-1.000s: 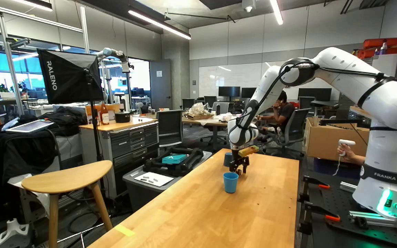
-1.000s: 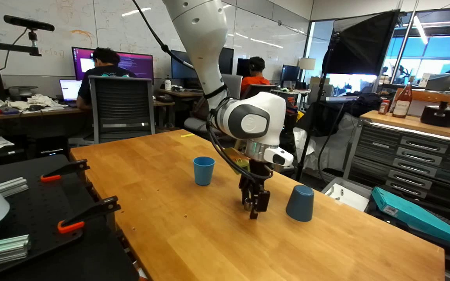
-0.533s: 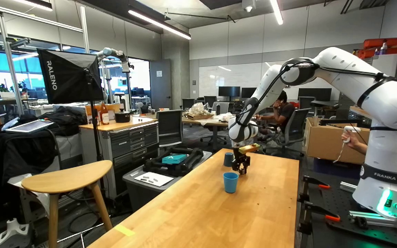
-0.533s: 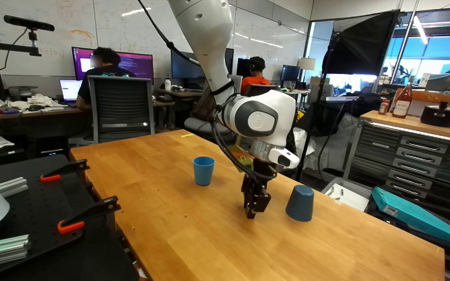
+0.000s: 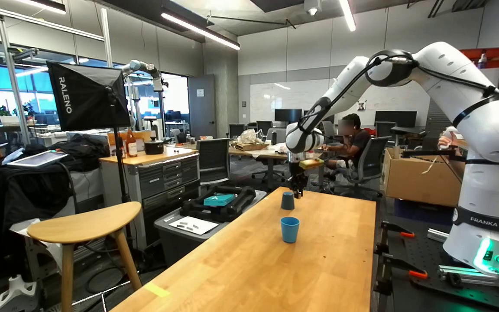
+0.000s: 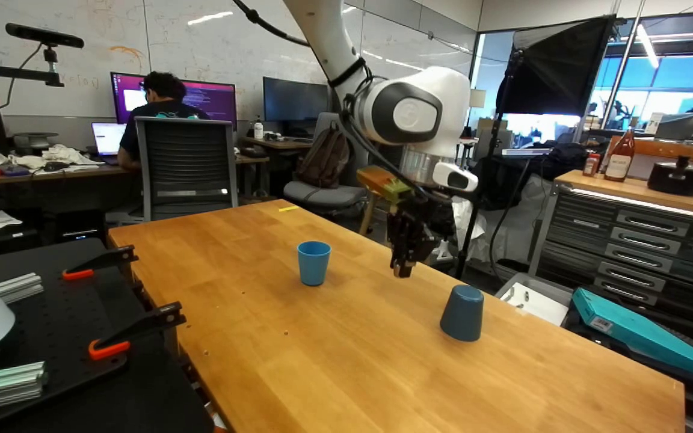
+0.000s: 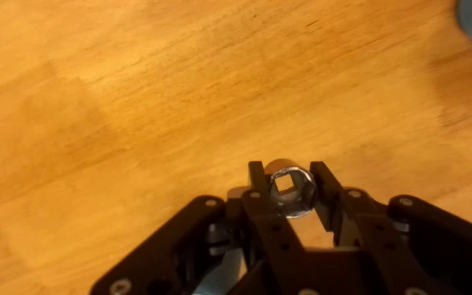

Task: Put the silver object inside the light blue cup

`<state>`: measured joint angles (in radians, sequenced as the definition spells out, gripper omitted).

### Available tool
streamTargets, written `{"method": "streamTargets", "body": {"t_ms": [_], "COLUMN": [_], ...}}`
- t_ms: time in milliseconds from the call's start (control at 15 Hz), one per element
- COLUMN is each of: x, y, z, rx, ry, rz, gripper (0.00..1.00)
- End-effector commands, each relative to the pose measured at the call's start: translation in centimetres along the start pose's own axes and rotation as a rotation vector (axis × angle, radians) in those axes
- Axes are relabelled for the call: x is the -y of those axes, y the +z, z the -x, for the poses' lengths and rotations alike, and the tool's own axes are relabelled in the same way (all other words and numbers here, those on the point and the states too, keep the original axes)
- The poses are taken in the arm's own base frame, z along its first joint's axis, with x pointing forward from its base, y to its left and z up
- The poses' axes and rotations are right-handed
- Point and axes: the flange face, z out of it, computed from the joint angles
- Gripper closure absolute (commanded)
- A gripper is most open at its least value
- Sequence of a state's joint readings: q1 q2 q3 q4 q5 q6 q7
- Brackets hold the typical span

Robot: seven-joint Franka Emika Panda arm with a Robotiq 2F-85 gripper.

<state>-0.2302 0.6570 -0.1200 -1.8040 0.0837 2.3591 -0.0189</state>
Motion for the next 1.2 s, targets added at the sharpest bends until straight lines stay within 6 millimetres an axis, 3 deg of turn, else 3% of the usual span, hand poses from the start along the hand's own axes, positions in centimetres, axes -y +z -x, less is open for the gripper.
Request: {"method": "streamTargets", "body": {"t_ms": [0,200,333,667,1067,1133], "x": [2.5,5.2,7.2,10.8,11.3,11.6], "y": [-6.8,-8.4,-7.3,-2.2,1.7,2.3], "z": [3.3,5.2,6.4,8.0,4.7,4.9], "rx": [0.002,0.032,0.088,0.249,0.280,0.273], "ry": [-0.131,-0.218,-0.266,-0.318,-0.293,-0.294], "rz": [-0.101,-0.219,-0.299,-0.393,-0.386,-0.387], "gripper": [0.92,0.92,0.92,0.92,0.92,0.92]}}
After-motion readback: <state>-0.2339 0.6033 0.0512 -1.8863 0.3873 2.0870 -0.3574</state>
